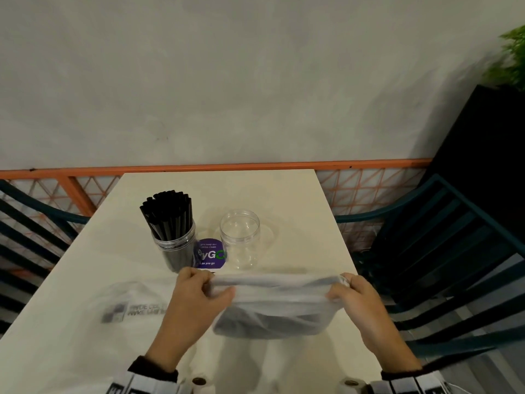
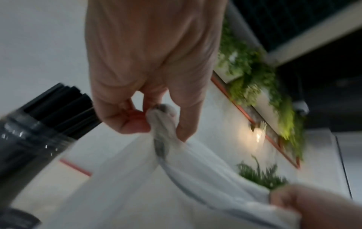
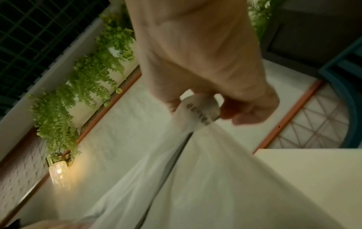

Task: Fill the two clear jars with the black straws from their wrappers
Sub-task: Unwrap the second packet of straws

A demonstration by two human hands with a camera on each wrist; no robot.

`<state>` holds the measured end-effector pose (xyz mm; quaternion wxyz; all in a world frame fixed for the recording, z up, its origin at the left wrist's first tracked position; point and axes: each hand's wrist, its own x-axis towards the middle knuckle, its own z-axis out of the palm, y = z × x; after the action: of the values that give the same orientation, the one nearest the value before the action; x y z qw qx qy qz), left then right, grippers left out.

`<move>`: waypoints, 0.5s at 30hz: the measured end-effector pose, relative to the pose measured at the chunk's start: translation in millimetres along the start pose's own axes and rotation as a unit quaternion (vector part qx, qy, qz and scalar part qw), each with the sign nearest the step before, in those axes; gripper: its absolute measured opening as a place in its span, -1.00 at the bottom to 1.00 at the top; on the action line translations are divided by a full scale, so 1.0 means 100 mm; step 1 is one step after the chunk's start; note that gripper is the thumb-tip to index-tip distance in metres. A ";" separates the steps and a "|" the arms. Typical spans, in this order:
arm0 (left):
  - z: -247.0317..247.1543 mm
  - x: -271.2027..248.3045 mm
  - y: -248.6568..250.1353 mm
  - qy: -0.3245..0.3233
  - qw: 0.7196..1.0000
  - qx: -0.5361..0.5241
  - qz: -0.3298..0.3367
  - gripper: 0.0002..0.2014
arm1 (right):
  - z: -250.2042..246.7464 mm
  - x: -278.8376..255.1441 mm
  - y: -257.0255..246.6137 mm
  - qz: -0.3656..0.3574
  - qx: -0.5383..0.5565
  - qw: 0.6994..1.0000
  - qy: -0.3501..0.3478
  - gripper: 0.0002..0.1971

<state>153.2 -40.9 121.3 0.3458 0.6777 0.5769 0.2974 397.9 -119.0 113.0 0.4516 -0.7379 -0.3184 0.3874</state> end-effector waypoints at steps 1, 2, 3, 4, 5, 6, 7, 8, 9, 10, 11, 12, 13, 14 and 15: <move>0.01 -0.04 0.02 0.003 0.998 0.041 0.050 -0.76 | 0.01 -0.01 -0.02 -0.011 -0.013 1.000 0.022 -0.81; 0.02 -0.07 0.03 -0.012 0.993 0.073 0.091 -0.65 | 0.02 -0.02 -0.03 -0.022 -0.025 0.999 0.042 -0.81; 0.02 -0.09 0.03 -0.026 0.989 0.093 0.113 -0.58 | 0.02 -0.01 -0.04 -0.024 -0.043 0.997 0.057 -0.84; 0.02 -0.10 0.00 -0.030 0.986 0.108 0.124 -0.58 | 0.02 -0.01 -0.03 -0.028 -0.066 0.995 0.067 -0.90; 0.02 -0.11 -0.01 -0.025 0.985 0.116 0.125 -0.62 | 0.01 0.01 -0.01 -0.029 -0.091 0.993 0.075 -0.94; 0.02 -0.11 -0.02 -0.016 0.987 0.111 0.116 -0.68 | -0.01 0.03 0.02 -0.033 -0.106 0.990 0.083 -0.92; 0.03 -0.10 -0.03 -0.004 0.991 0.091 0.098 -0.72 | -0.03 0.05 0.04 -0.038 -0.110 0.989 0.091 -0.89; 0.03 -0.10 -0.02 0.006 0.996 0.055 0.065 -0.74 | -0.05 0.06 0.05 -0.046 -0.104 0.989 0.098 -0.90; 0.03 -0.09 -0.02 0.013 1.000 0.005 0.021 -0.75 | -0.08 0.06 0.05 -0.046 -0.092 0.990 0.095 -0.93; 0.02 -0.07 -0.03 0.018 0.998 -0.051 -0.025 -0.77 | -0.11 0.06 0.05 -0.045 -0.073 0.993 0.083 -0.96; 0.01 -0.05 -0.05 0.026 0.993 -0.103 -0.058 -0.79 | -0.13 0.07 0.06 -0.042 -0.042 0.996 0.065 -0.93; 0.00 -0.03 -0.06 0.030 0.986 -0.143 -0.081 -0.83 | -0.15 0.08 0.06 -0.036 0.002 0.999 0.037 -0.90; 0.01 -0.03 -0.08 0.028 0.979 -0.176 -0.095 -0.86 | -0.16 0.07 0.05 -0.024 0.049 0.999 0.002 -0.88; 0.01 -0.04 -0.07 0.019 0.973 -0.204 -0.106 -0.86 | -0.15 0.06 0.04 -0.011 0.087 0.996 -0.031 -0.87; 0.03 -0.04 -0.06 0.004 0.965 -0.233 -0.118 -0.83 | -0.13 0.05 0.03 0.004 0.111 0.992 -0.060 -0.87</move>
<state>151.4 -45.1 114.3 0.5241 0.5046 0.5690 0.3832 411.5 -121.7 112.2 0.5090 -0.6602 -0.2967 0.4658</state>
